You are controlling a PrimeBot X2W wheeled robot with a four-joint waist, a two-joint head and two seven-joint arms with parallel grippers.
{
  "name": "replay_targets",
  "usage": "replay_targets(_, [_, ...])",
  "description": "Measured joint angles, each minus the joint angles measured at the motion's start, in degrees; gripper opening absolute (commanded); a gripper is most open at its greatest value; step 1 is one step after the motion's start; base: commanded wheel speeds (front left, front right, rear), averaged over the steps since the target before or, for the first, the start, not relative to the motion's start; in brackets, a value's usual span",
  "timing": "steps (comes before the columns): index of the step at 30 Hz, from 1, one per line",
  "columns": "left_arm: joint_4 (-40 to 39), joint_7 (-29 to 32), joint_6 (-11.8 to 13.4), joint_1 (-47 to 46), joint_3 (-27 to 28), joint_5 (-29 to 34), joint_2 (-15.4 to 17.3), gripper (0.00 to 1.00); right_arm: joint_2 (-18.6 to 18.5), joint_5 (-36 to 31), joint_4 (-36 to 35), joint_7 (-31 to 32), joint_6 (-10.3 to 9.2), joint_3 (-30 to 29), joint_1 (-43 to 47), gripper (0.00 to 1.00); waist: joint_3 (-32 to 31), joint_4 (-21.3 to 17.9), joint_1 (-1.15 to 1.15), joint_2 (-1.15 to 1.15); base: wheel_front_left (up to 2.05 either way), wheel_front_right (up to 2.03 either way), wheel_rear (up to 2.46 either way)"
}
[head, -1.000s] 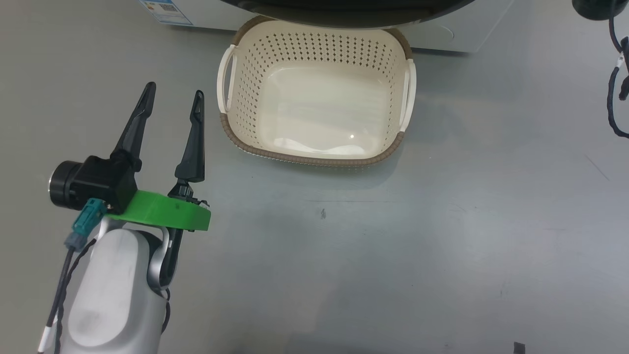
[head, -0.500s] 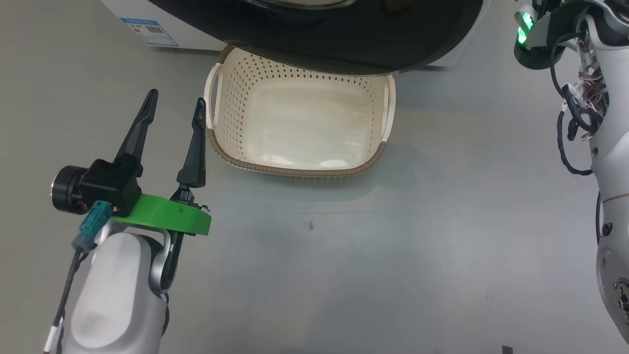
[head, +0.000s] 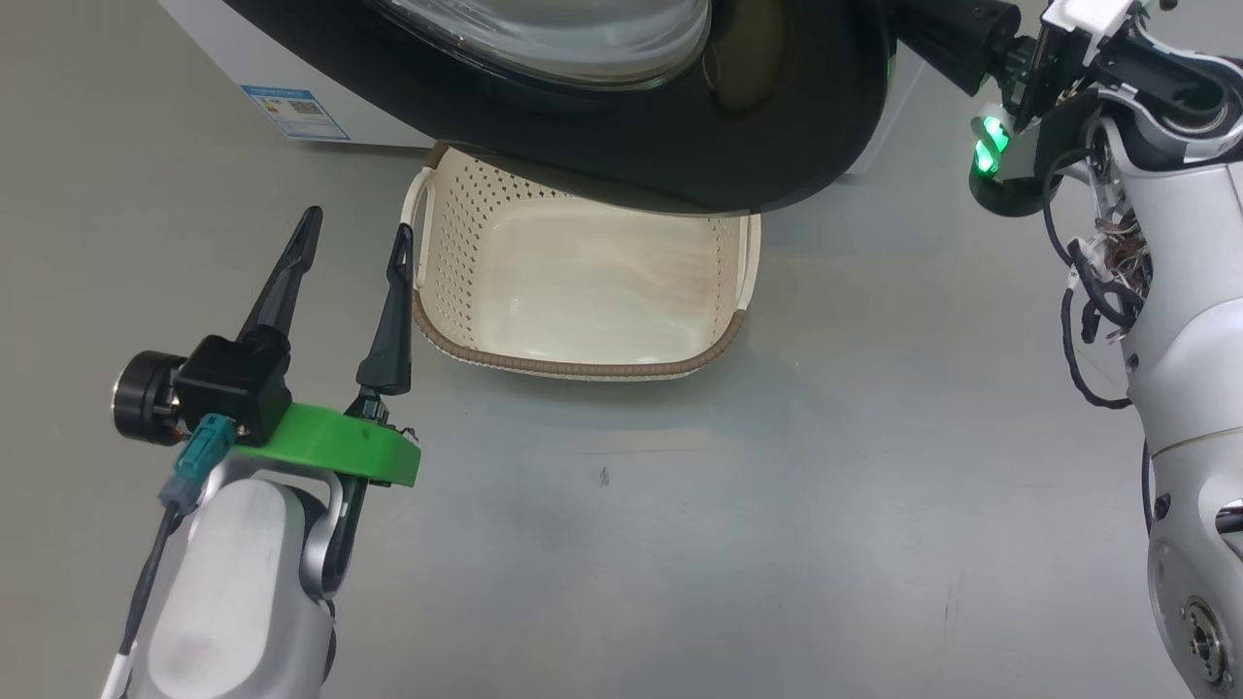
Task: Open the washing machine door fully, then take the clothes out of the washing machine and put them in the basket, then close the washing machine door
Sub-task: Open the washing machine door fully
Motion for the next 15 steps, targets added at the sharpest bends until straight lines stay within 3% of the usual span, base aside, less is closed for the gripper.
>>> replay_targets(15, [0.86,0.00,-0.18,2.23,-1.33,-0.07,0.02,1.00,1.42,1.41,0.09,0.92,0.93,0.18,5.45,0.00,-3.37,-0.04,0.00,0.00,0.00,0.00,0.00])
